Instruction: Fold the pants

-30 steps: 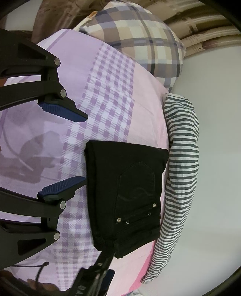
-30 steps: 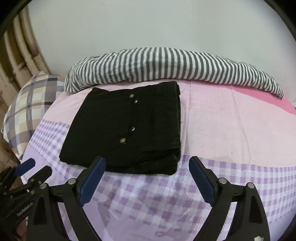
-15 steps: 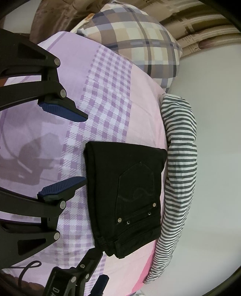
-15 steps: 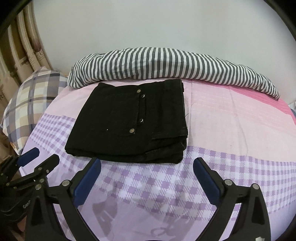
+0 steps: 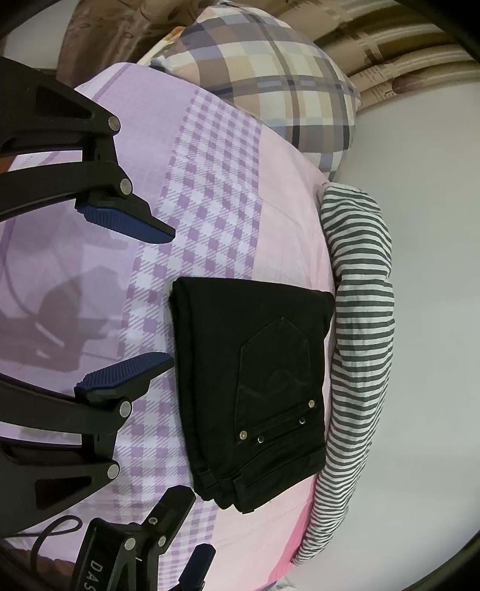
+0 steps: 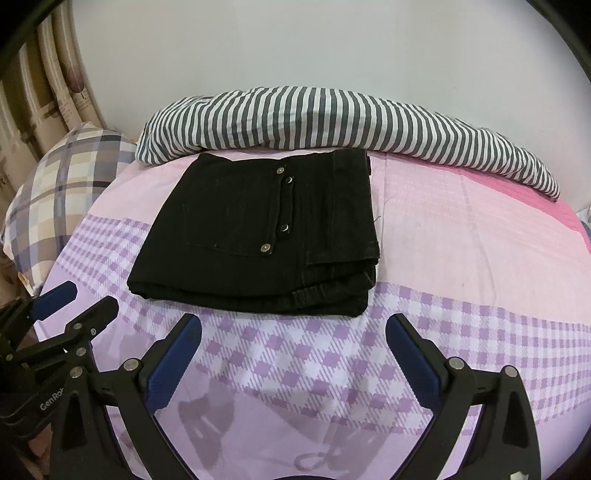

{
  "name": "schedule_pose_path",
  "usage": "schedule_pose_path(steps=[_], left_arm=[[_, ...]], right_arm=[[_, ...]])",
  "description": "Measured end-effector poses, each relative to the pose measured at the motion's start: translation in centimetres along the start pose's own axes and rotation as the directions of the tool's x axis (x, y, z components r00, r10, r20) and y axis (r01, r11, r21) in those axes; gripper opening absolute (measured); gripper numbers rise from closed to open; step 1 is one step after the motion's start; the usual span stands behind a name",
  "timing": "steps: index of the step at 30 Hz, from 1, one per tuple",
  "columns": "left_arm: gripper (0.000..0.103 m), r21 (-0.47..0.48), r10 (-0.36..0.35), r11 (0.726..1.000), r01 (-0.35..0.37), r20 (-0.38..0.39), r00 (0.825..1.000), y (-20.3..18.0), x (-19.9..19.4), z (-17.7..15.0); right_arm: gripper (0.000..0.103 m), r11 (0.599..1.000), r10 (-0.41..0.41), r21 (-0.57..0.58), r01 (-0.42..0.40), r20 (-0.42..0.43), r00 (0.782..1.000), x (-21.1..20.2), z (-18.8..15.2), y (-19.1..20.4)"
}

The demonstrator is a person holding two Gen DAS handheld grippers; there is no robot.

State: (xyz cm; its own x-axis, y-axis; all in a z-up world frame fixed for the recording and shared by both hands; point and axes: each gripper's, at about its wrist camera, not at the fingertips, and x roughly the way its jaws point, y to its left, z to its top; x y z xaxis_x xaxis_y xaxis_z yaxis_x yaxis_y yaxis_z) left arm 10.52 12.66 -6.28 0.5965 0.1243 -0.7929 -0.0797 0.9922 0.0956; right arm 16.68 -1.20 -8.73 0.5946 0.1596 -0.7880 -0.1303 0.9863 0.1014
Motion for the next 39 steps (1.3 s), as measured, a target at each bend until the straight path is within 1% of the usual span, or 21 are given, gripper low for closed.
schedule_pose_path(steps=[39], left_arm=[[0.062, 0.012, -0.002, 1.000, 0.002, -0.006, 1.000, 0.00, 0.08, -0.01]], right_arm=[[0.099, 1.000, 0.008, -0.008, -0.008, -0.023, 1.000, 0.39, -0.75, 0.23]])
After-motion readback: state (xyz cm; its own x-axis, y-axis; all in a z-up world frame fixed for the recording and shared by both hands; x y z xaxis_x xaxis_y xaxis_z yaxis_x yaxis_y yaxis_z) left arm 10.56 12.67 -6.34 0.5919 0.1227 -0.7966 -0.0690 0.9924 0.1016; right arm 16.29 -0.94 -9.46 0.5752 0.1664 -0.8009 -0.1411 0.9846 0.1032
